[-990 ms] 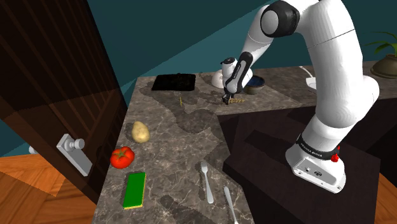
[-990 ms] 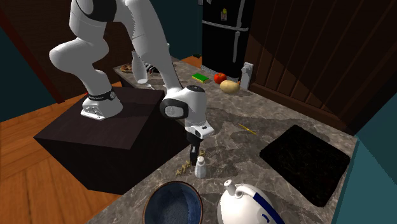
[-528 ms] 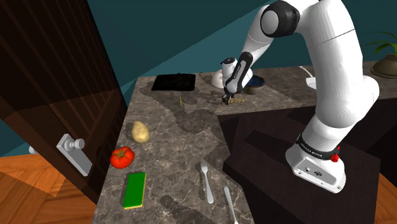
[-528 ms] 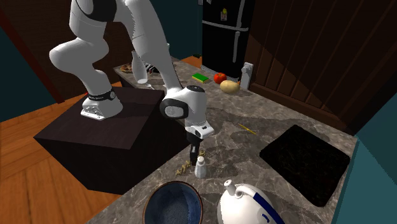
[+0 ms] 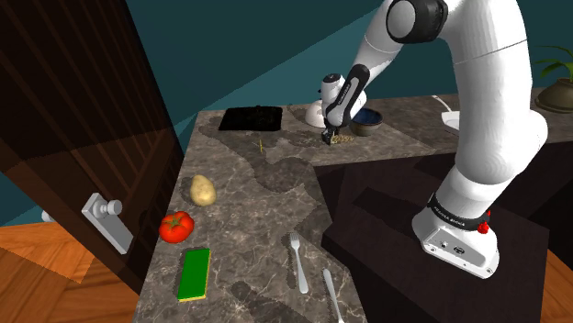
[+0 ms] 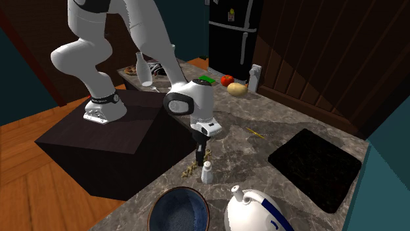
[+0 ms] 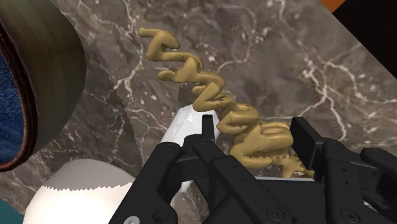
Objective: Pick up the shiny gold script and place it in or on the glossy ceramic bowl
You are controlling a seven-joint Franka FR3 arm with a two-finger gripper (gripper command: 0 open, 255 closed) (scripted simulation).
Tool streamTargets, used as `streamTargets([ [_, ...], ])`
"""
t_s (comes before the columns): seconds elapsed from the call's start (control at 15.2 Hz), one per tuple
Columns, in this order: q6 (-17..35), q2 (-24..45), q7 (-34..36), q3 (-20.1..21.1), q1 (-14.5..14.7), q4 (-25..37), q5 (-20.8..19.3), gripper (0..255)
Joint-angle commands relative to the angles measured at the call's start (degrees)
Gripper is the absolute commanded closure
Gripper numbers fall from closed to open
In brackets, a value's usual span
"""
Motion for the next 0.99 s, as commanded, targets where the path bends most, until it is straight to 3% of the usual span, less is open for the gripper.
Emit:
streamTargets([
  [0.0, -1.02, -1.52, -0.41, 0.15, -0.09, -0.49, 0.13, 255],
  [0.92, -8.96, -11.63, -3.62, 1.25, -0.67, -2.51, 1.59, 255],
])
